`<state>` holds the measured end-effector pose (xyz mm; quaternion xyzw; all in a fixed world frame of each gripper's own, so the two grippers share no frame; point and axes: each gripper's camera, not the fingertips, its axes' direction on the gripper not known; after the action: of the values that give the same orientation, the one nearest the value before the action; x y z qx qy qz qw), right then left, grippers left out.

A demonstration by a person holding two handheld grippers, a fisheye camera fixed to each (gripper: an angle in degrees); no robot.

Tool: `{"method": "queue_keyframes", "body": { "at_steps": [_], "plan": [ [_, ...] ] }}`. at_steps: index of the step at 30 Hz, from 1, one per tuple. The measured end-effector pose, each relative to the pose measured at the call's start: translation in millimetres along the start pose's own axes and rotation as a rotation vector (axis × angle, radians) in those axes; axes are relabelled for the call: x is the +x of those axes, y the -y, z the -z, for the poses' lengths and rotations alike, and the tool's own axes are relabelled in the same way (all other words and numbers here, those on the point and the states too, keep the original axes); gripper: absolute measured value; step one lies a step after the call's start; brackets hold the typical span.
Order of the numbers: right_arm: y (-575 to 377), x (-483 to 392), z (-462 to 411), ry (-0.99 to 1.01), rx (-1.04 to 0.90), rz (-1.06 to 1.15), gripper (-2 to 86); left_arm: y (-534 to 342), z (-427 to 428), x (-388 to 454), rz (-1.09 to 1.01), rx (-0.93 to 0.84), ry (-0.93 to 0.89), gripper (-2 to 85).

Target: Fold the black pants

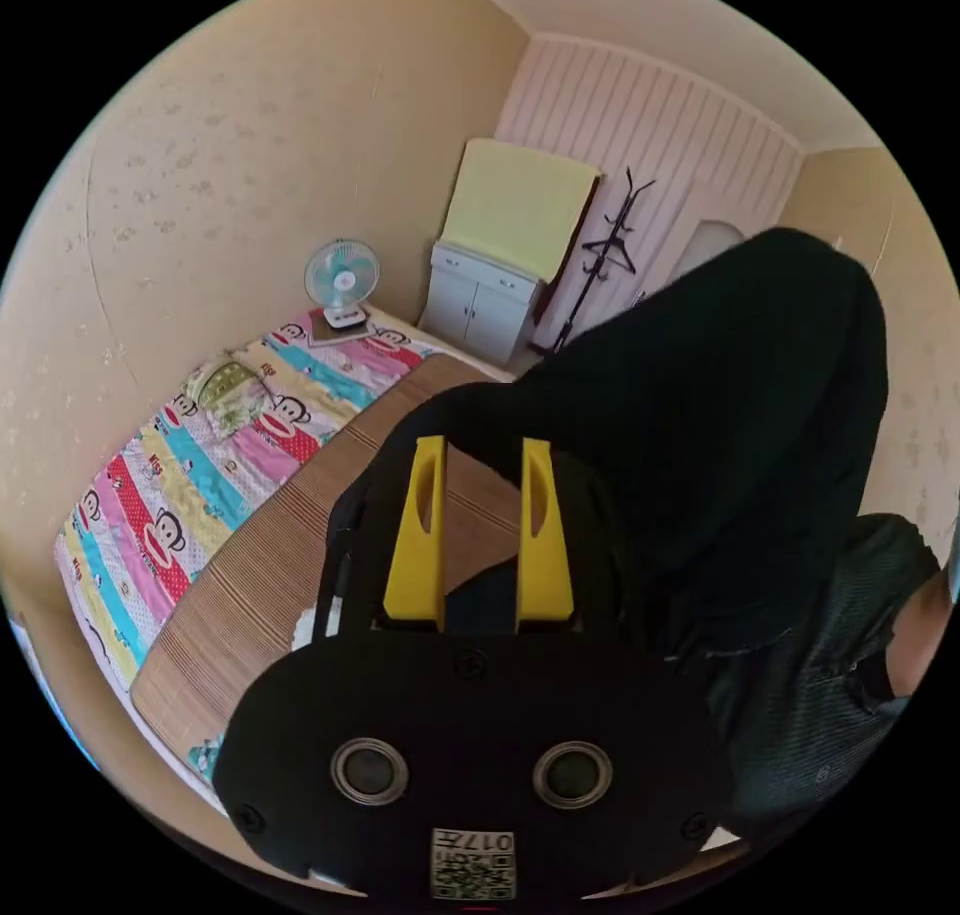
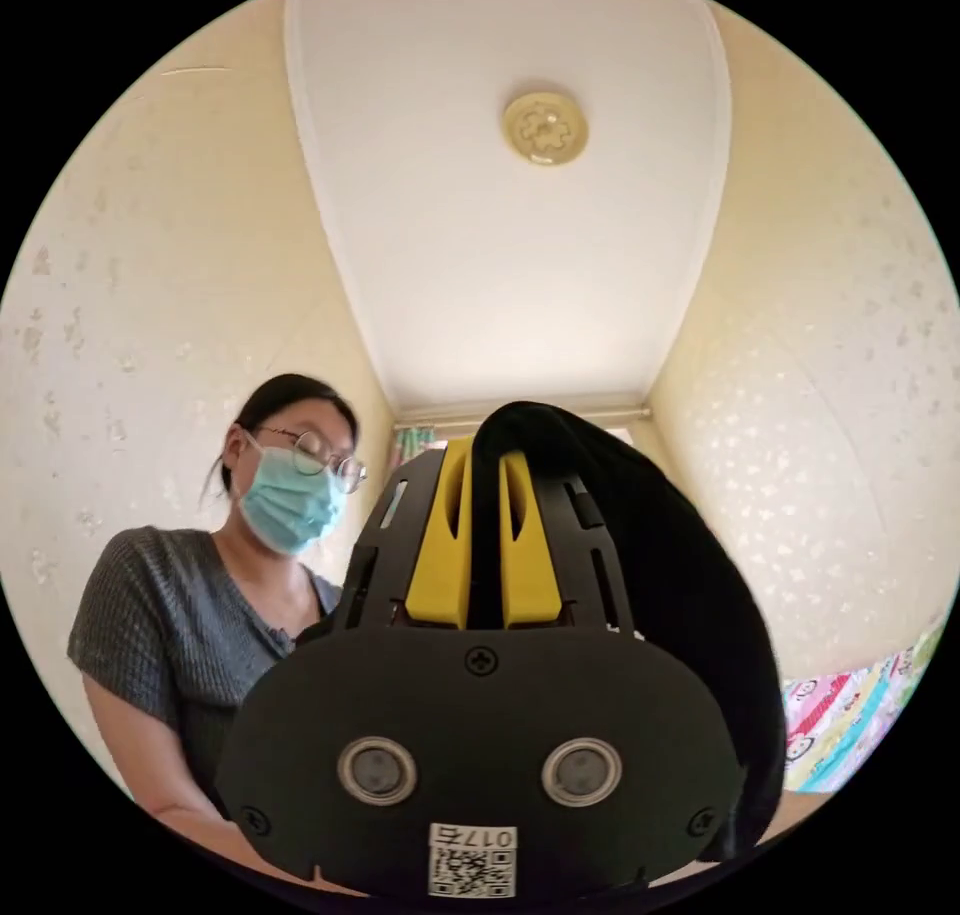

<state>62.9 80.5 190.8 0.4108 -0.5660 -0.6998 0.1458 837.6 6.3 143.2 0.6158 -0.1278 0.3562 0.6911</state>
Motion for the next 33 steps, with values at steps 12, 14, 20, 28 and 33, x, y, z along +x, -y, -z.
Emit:
{"method": "queue_keyframes", "body": {
  "at_steps": [12,14,20,28,33],
  "plan": [
    [19.4,-119.1,-108.8,-0.606,-0.116,0.531,0.4,-104.9,-40.6,-19.2,-0.127,0.210,-0.413,16.2],
    [21.0,-125.6,-122.6,-0.658,-0.101,0.541,0.4,-100.2,-36.5,-39.7,-0.019,0.315,-0.418,16.8],
    [34.4,-141.4,-144.6,-0.742,-0.089,0.544,0.5,-41.5,-5.4,-111.4,0.162,0.565,-0.737,18.5],
    [63.6,-146.0,-113.8,-1.032,-0.050,0.542,0.7,-18.7,135.5,-142.7,0.166,0.888,-0.638,6.2],
    [84.4,-134.0,-75.7,-0.838,-0.069,0.398,0.8,-11.3,230.2,-170.2,0.151,1.049,-0.479,5.0]
  ]
}}
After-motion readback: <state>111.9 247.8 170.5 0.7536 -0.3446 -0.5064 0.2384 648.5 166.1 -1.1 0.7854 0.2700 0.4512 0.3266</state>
